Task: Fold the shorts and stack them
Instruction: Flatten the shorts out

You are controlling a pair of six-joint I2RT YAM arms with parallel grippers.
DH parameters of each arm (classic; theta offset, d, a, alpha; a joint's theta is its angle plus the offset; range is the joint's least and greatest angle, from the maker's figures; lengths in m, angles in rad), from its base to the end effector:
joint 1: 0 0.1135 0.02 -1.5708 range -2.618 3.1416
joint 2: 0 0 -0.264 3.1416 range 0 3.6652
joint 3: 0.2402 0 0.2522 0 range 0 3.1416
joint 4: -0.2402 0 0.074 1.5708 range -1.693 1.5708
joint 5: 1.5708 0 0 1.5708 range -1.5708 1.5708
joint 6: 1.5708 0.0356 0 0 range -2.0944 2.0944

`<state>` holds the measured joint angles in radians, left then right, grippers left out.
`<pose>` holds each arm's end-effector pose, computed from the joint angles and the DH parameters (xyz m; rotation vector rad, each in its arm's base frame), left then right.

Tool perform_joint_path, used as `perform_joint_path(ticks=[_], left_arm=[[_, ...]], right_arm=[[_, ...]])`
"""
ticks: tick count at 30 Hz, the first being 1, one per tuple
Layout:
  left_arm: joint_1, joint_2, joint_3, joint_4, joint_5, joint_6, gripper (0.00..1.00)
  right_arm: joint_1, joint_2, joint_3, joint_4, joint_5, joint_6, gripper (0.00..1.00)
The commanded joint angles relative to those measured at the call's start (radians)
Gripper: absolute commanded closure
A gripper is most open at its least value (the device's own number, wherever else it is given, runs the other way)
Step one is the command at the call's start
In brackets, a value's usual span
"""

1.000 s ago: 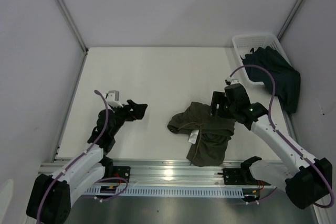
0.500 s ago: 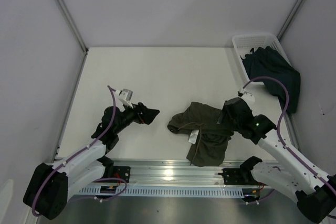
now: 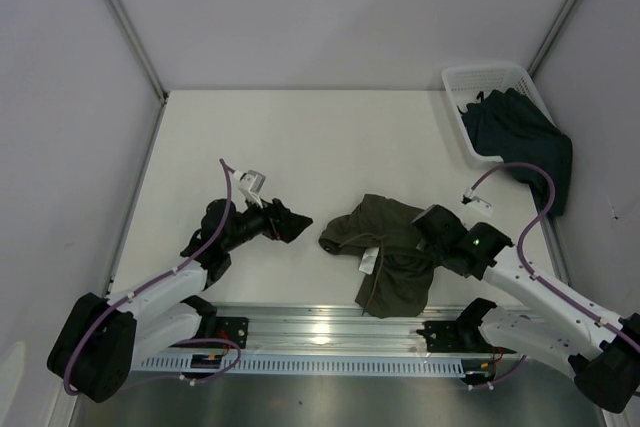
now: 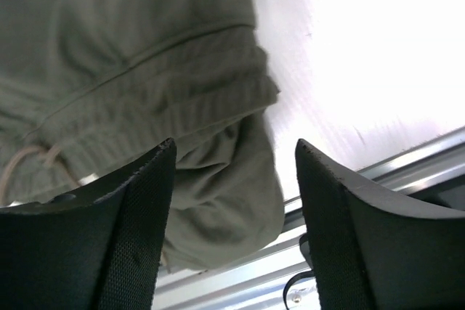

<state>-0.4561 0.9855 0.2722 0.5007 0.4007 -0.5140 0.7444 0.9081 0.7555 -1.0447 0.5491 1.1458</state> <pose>0.1762 -0.1019 0.1961 0.2518 1.8749 -1.0379 0.1206 0.0859 0.2465 0.6251 2.4089 -0.0293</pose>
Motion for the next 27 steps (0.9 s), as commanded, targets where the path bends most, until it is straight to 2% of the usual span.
perform_joint_path(ticks=[1, 7, 13, 16, 20, 24, 27], left_arm=[[-0.015, -0.002, 0.042, 0.050, 0.032, 0.012, 0.01], [-0.023, -0.005, 0.047, 0.044, 0.021, 0.019, 0.01], [-0.026, 0.007, 0.050, 0.039, 0.012, 0.026, 0.01], [-0.026, 0.015, 0.053, 0.036, 0.007, 0.029, 0.01], [-0.027, 0.022, 0.058, 0.030, 0.000, 0.035, 0.01], [-0.029, 0.021, 0.061, 0.015, -0.014, 0.045, 0.01], [-0.029, 0.028, 0.062, 0.012, -0.022, 0.049, 0.01]], right_arm=[[0.006, 0.011, -0.018, -0.044, 0.089, 0.095, 0.33], [-0.014, 0.020, -0.082, 0.017, 0.129, 0.121, 0.32], [-0.143, 0.041, -0.150, 0.310, 0.020, -0.035, 0.27], [-0.157, 0.115, -0.144, 0.464, 0.011, -0.093, 0.32], [-0.163, 0.329, -0.059, 0.595, -0.021, -0.167, 0.40], [-0.131, 0.480, 0.094, 0.629, -0.014, -0.219, 0.41], [-0.134, 0.518, 0.180, 0.641, -0.044, -0.264, 0.40]])
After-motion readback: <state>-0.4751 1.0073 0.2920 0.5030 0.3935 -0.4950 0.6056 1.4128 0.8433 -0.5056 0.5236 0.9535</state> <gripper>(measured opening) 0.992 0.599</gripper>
